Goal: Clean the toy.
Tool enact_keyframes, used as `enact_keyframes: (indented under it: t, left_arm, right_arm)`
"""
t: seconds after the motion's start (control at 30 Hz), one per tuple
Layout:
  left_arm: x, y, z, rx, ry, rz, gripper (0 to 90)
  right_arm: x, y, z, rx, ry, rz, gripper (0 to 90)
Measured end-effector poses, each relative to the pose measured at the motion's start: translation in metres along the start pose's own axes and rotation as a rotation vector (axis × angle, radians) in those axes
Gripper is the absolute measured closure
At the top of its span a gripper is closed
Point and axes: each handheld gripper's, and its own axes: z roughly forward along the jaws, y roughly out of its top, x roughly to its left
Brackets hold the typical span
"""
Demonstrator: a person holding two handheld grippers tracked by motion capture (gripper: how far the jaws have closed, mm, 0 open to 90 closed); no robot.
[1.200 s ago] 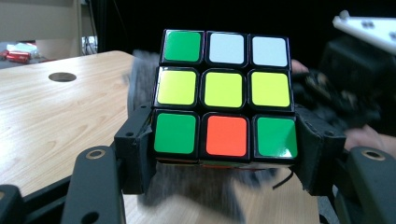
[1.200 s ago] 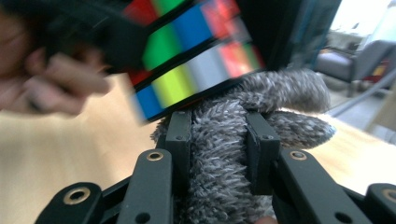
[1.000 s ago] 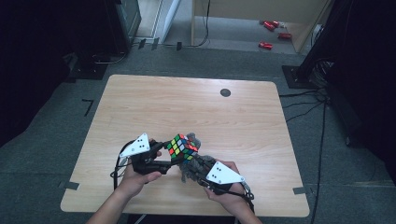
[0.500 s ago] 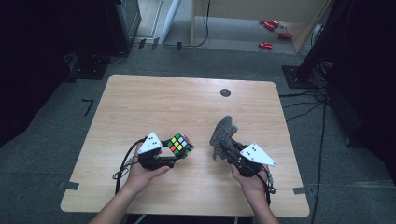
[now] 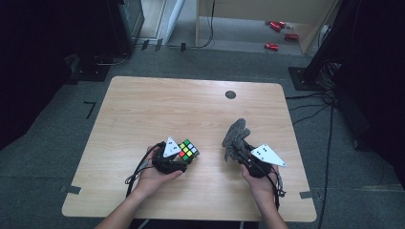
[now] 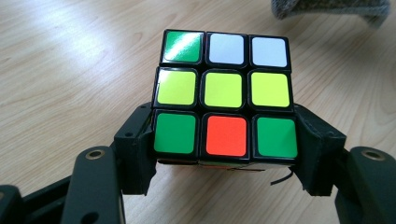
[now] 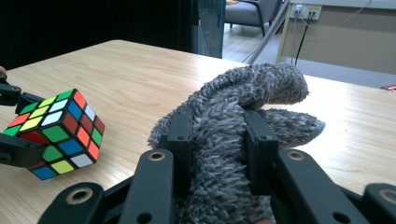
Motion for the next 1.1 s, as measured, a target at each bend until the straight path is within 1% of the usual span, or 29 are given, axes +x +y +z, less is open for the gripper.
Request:
enact_keyframes:
  t: [0.17,0.2,0.3,0.33,0.4,0.47,0.53,0.6,0.67,0.7,0.77,0.83,0.87,0.9,0.93,0.97,1.0,1.07,1.1]
  left_arm:
    - [0.001,-0.002,0.004,0.032,0.011,0.000,35.1]
    - [0.001,-0.002,0.004,0.034,0.011,0.000,35.1]
    - [0.001,-0.003,0.005,0.044,0.016,0.003,35.1]
    - [0.002,-0.003,0.005,0.044,0.013,-0.001,35.1]
    - [0.001,-0.003,0.005,0.043,0.021,0.003,35.1]
    - [0.001,-0.003,0.005,0.040,0.025,0.009,35.1]
    - [0.001,-0.003,0.005,0.036,0.022,0.013,35.0]
    - [0.002,-0.003,0.006,0.037,0.012,0.003,35.0]
    - [0.003,-0.004,0.006,0.033,0.005,-0.003,34.9]
    - [0.003,-0.005,0.007,0.032,0.005,-0.008,34.7]
    - [0.003,-0.005,0.008,0.036,0.010,-0.007,34.4]
    - [0.003,-0.005,0.009,0.029,0.005,-0.011,32.4]
    - [0.003,-0.004,0.008,0.018,-0.005,-0.016,30.3]
    - [0.003,-0.004,0.008,0.018,-0.005,-0.016,26.7]
    - [0.003,-0.004,0.007,0.012,-0.003,-0.019,26.7]
    - [0.003,-0.003,0.005,0.005,-0.010,-0.026,20.3]
    - [0.003,-0.003,0.004,-0.002,-0.010,-0.031,18.1]
    - [0.004,-0.003,0.001,-0.014,-0.011,-0.034,14.4]
    - [0.006,-0.003,-0.002,-0.021,-0.020,-0.038,14.2]
  right_arm:
    - [0.001,-0.003,0.004,0.012,0.010,0.002,69.6]
    - [0.002,-0.004,0.005,0.019,0.014,-0.004,69.5]
    - [0.004,-0.007,0.010,0.040,0.026,0.001,69.5]
    - [0.004,-0.008,0.012,0.043,0.028,-0.002,69.4]
    - [0.004,-0.009,0.015,0.051,0.033,0.004,69.4]
    - [0.006,-0.011,0.019,0.071,0.048,0.013,69.2]
    - [0.007,-0.013,0.021,0.084,0.059,0.008,69.2]
    - [0.009,-0.014,0.023,0.101,0.066,0.001,69.1]
    - [0.009,-0.015,0.024,0.107,0.070,0.001,69.1]
    - [0.009,-0.018,0.027,0.135,0.070,0.007,69.0]
    - [0.009,-0.020,0.029,0.147,0.069,0.011,68.9]
    - [0.009,-0.022,0.029,0.155,0.071,0.011,68.7]
    - [0.009,-0.023,0.030,0.162,0.074,0.009,68.6]
    - [0.009,-0.023,0.030,0.162,0.074,0.009,68.6]
    - [0.009,-0.023,0.030,0.163,0.075,0.009,68.3]
    - [0.009,-0.023,0.031,0.166,0.078,0.008,67.5]
    - [0.009,-0.023,0.031,0.169,0.078,0.009,66.7]
    - [0.009,-0.024,0.032,0.177,0.076,0.008,62.4]
    - [0.009,-0.025,0.032,0.178,0.078,0.008,60.3]
